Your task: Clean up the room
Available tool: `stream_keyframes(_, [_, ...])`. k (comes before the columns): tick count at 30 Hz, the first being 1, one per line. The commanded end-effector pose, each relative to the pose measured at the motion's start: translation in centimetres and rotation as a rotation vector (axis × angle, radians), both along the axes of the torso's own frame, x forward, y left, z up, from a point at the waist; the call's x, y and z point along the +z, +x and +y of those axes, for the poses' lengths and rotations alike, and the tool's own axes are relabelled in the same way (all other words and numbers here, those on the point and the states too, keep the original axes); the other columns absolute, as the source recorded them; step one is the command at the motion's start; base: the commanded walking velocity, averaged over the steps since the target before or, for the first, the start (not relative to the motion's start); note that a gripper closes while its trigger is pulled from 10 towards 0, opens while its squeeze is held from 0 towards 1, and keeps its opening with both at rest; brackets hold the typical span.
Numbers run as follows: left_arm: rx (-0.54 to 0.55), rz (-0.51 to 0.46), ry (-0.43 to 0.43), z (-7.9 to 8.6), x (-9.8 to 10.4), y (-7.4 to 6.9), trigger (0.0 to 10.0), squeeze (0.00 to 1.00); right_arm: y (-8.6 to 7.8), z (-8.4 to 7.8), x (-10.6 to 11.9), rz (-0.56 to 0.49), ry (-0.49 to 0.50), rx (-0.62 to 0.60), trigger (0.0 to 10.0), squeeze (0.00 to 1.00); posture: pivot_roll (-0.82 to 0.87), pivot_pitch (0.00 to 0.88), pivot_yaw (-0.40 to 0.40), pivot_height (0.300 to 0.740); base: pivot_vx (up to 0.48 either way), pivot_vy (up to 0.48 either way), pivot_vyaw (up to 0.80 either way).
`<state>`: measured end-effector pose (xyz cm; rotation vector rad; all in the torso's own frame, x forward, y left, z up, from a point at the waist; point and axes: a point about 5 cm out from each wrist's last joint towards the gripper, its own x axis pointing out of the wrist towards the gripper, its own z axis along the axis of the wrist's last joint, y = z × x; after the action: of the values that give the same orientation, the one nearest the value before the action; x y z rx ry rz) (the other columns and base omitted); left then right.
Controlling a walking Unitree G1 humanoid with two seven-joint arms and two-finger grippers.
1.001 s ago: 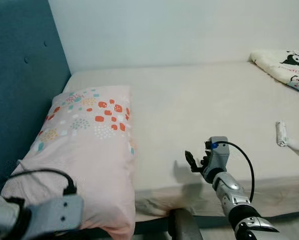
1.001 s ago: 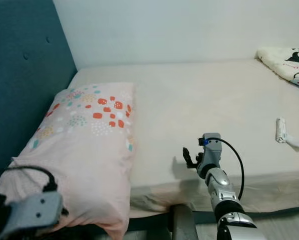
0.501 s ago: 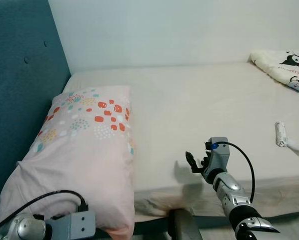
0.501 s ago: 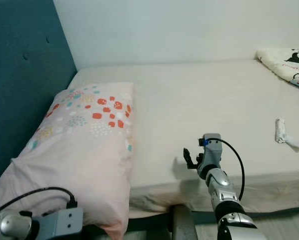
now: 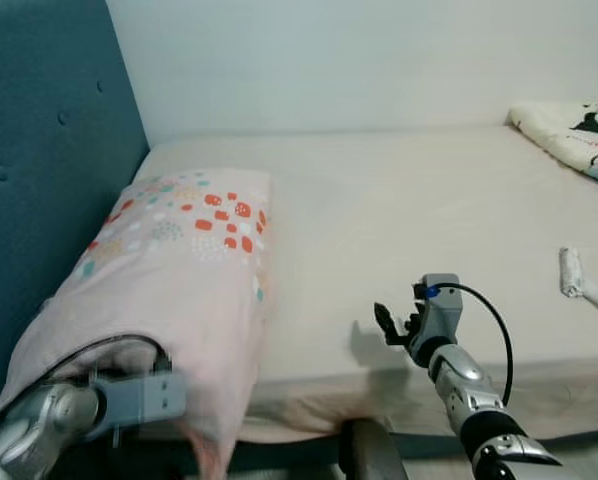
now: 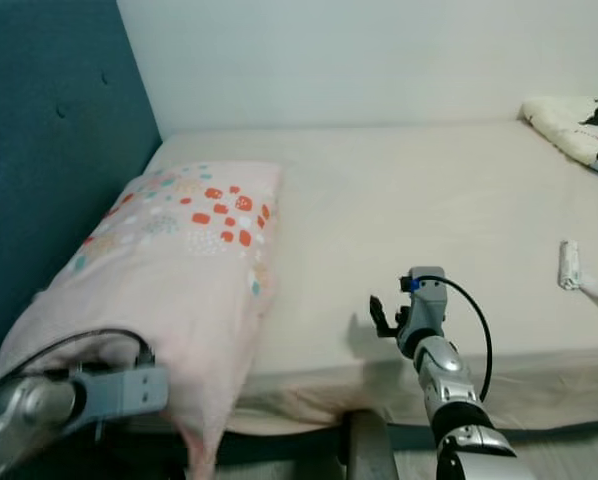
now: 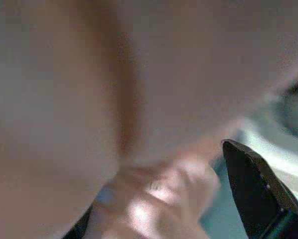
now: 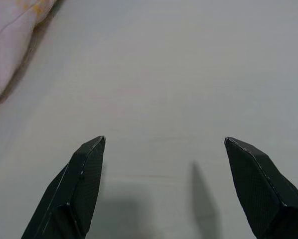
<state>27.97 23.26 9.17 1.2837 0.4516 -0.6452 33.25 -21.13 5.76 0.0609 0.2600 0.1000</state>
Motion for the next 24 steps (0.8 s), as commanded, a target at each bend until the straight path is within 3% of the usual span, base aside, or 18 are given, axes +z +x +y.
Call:
stream_keyframes(1, [-0.001,-0.151,-0.02,-0.7,1.8,1.8,10.0,0.0,0.1,0.1,0.1,0.0,-0.004,0.003,10.0,0.0,-0.05,0.0,-0.048,0.476,0.0,0.0,0.0])
stream_keyframes(5, [-0.004,-0.224,-0.046,-1.7,2.6,3.1,10.0,0.0,0.1,0.0,0.1,-0.001,-0.004,0.0,10.0,0.0,-0.06,0.0,-0.045,0.476,0.0,0.0,0.0])
stream_keyframes(7, [-0.006,-0.245,-0.062,-2.8,2.8,4.4,10.0,0.0,0.1,0.0,0.2,-0.005,-0.005,-0.002,10.0,0.0,-0.06,0.0,-0.044,0.476,0.0,0.0,0.0])
stream_keyframes(11, [-0.007,-0.234,-0.07,-3.1,2.5,4.6,10.0,0.0,0.1,-0.1,0.2,-0.005,-0.006,-0.003,10.0,0.0,-0.07,0.0,-0.043,0.476,0.0,0.0,0.0])
stream_keyframes(14, [0.005,-0.131,-0.053,-2.7,0.9,4.1,10.0,0.0,-0.1,-0.2,0.1,-0.005,-0.007,-0.008,10.0,0.0,-0.07,0.0,-0.039,0.476,0.0,0.0,0.0])
stream_keyframes(17, [0.014,-0.095,-0.044,-2.4,0.2,3.7,10.0,0.0,-0.2,-0.3,0.0,-0.004,-0.007,-0.01,10.0,0.0,-0.07,0.0,-0.038,0.476,0.0,0.0,0.0])
stream_keyframes(18, [0.026,-0.003,-0.038,-2.0,-1.1,2.8,10.0,0.0,-0.2,-0.3,-0.1,-0.001,-0.007,-0.011,10.0,0.0,-0.07,0.0,-0.038,0.476,0.0,0.0,0.0])
stream_keyframes(19, [0.046,0.023,-0.028,-1.4,-1.7,2.4,10.0,0.0,-0.3,-0.3,-0.2,0.001,-0.007,-0.009,10.0,0.0,-0.07,0.0,-0.041,0.476,0.0,0.0,0.0])
stream_keyframes(20, [0.046,0.023,-0.028,-1.4,-1.7,2.4,10.0,0.0,-0.3,-0.3,-0.2,0.001,-0.007,-0.009,10.0,0.0,-0.07,0.0,-0.041,0.476,0.0,0.0,0.0])
stream_keyframes(24, [0.138,0.023,0.037,1.2,-1.9,2.0,10.0,0.0,-0.3,-0.1,-0.2,0.004,-0.01,0.002,10.0,0.0,-0.07,0.0,-0.044,0.476,0.0,0.0,0.0])
